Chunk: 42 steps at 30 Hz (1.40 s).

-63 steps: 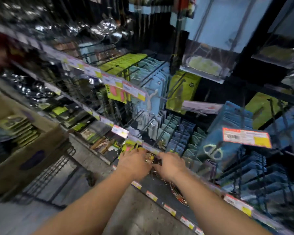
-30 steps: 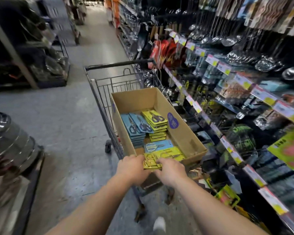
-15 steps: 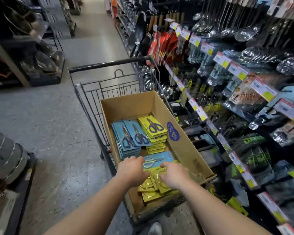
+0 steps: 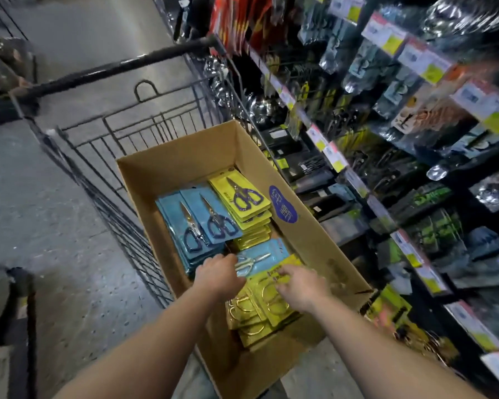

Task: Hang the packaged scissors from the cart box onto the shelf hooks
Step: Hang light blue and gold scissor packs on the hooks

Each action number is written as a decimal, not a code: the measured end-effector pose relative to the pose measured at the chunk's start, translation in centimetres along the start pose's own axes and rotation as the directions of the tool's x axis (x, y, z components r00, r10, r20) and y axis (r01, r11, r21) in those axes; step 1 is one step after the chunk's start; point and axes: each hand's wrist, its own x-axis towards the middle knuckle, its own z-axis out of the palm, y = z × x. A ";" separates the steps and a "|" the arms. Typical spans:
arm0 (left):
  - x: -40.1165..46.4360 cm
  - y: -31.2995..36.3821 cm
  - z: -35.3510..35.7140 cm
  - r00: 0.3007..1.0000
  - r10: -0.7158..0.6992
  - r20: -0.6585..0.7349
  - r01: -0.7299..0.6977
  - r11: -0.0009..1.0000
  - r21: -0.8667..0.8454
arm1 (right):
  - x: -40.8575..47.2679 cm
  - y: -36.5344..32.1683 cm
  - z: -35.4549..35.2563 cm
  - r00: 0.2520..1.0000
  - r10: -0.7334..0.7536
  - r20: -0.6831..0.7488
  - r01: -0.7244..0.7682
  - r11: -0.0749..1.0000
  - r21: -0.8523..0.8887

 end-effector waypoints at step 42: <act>12.4 0.0 5.5 0.928 0.082 0.363 -0.039 0.991 -0.125 | 9.1 1.5 7.7 0.915 0.267 0.301 -0.353 0.891 0.284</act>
